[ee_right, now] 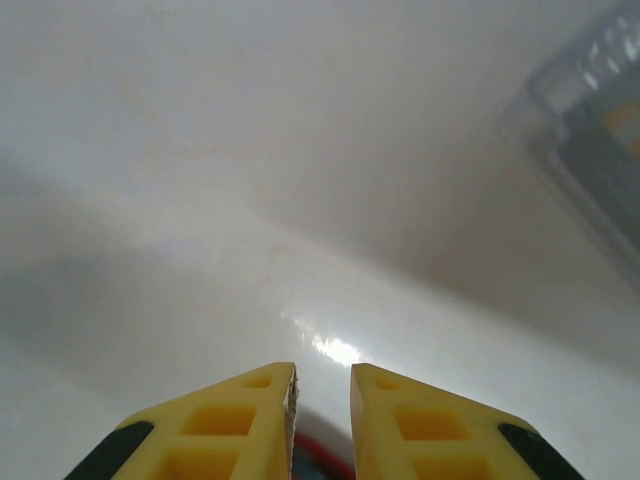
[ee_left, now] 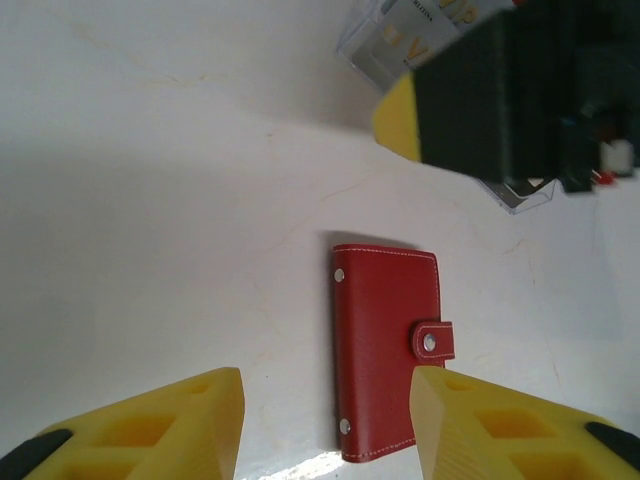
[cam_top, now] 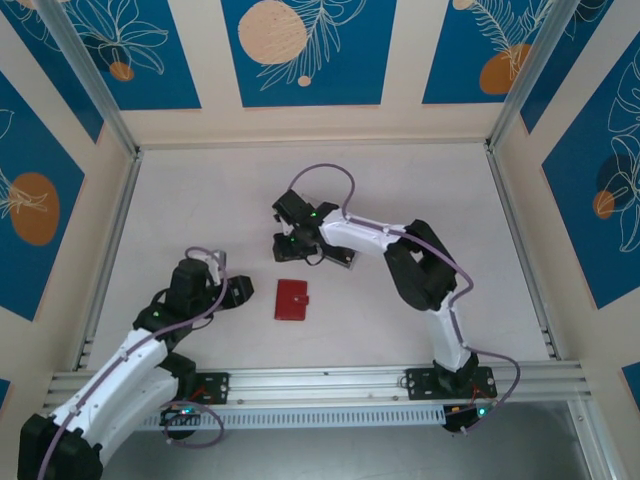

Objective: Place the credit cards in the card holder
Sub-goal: Move the storage box to the center of the table.

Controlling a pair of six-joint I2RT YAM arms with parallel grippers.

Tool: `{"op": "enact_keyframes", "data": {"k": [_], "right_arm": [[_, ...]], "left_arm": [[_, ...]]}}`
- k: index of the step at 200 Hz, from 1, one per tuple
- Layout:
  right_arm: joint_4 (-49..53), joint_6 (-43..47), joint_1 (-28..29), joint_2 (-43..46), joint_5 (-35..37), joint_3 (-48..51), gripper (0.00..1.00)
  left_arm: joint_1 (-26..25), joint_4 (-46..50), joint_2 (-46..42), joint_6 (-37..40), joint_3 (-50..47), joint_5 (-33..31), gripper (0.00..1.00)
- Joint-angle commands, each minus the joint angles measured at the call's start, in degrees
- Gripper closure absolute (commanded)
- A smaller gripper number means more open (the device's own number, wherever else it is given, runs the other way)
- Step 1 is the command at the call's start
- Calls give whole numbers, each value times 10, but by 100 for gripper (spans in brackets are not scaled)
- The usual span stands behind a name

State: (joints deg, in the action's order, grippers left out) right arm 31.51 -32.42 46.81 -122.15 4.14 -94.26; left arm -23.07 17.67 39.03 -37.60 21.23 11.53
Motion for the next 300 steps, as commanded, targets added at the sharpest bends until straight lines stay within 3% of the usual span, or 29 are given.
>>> {"op": "enact_keyframes", "data": {"k": [1,122,182,232,275,300], "right_arm": [[45,4,0,-34,40,-54,78],[56,-43,-80,-84,111,-80,80],[55,-77,-107,-56,163,-50,79],[56,-41,-46,21,190,-27,71],[84,-51,12,101,206,66,63],[86,-74,41,129,181,129,61]], "left_arm": [[-5,39,-9,1,-12,-12,52],[-14,-4,2,-19,-53,3,53],[-29,-19,27,-13,-48,-3,53],[-90,-51,134,13,8,-30,50],[-150,-84,261,27,71,-71,51],[-170,-86,305,29,89,-103,54]]}}
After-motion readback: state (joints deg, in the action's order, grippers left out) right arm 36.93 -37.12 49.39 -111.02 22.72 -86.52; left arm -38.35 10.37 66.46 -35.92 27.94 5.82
